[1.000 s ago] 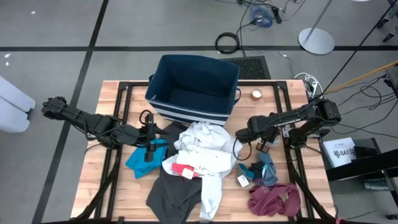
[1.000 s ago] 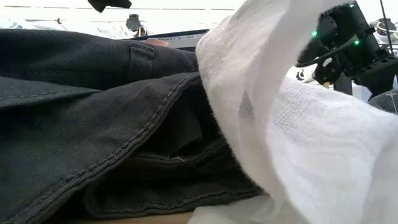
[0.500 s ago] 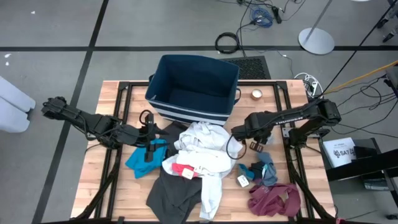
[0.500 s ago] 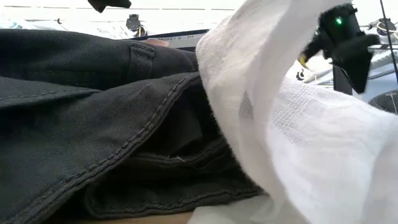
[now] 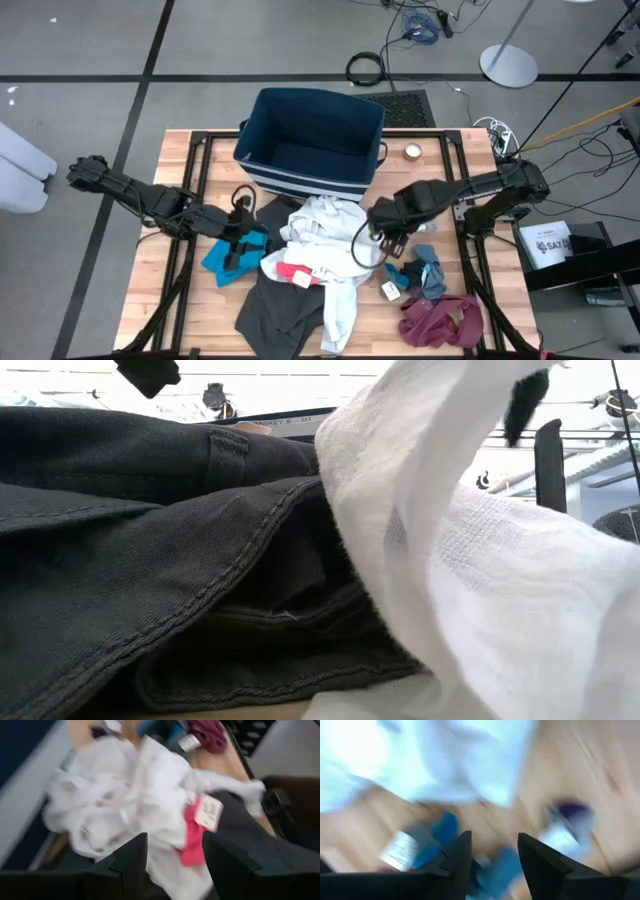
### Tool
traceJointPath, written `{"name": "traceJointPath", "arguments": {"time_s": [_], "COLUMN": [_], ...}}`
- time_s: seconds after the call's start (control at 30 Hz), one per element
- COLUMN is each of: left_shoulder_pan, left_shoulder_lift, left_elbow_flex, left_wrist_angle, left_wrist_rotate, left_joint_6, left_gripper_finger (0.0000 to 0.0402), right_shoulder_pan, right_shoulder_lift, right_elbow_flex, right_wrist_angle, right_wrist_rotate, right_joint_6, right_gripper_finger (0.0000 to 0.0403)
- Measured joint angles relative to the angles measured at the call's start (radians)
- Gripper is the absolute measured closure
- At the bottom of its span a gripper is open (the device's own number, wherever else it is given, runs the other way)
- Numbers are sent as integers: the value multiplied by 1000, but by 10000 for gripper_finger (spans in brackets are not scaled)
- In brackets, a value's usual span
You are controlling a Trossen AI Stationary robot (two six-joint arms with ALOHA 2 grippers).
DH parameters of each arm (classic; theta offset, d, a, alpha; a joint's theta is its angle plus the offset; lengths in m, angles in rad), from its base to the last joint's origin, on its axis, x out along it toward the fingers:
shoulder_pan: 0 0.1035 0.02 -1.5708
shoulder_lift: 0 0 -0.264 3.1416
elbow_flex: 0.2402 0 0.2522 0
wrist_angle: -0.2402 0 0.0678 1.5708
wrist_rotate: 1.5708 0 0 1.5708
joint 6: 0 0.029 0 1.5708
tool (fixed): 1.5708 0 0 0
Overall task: Sort clothes
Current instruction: Move the orange sock to the right of the table
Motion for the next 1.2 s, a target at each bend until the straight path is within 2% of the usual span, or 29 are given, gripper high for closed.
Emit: {"name": "traceJointPath", "arguments": {"time_s": [0.13, 0.23, 0.43, 0.57, 0.77, 1.0, 1.1, 1.2], "left_shoulder_pan": [-2, -9, -19, -19, -19, -16, -17, -17], "left_shoulder_lift": [38, 97, 249, 338, 417, 452, 452, 452], "left_elbow_flex": [-48, -71, -71, -71, -71, -71, -71, -71], "left_wrist_angle": [80, 146, 253, 317, 355, 394, 390, 388], "left_wrist_rotate": [104, 168, 188, 188, 190, 151, 148, 137], "left_joint_6": [14, 112, 219, 240, 389, 436, 464, 483], "left_gripper_finger": [203, 203, 203, 203, 203, 206, 225, 262], "right_shoulder_pan": [75, 126, 198, 213, 216, 215, 215, 215], "right_shoulder_lift": [0, 0, 0, 0, 0, 0, 0, 0], "right_elbow_flex": [0, 0, 0, 0, 0, 0, -1, -1], "right_wrist_angle": [192, 287, 381, 396, 396, 395, 395, 395], "right_wrist_rotate": [35, 104, 378, 464, 489, 493, 493, 493], "right_joint_6": [-23, -25, -58, -64, -65, -73, -73, -73], "right_gripper_finger": [256, 256, 257, 257, 257, 257, 257, 257]}}
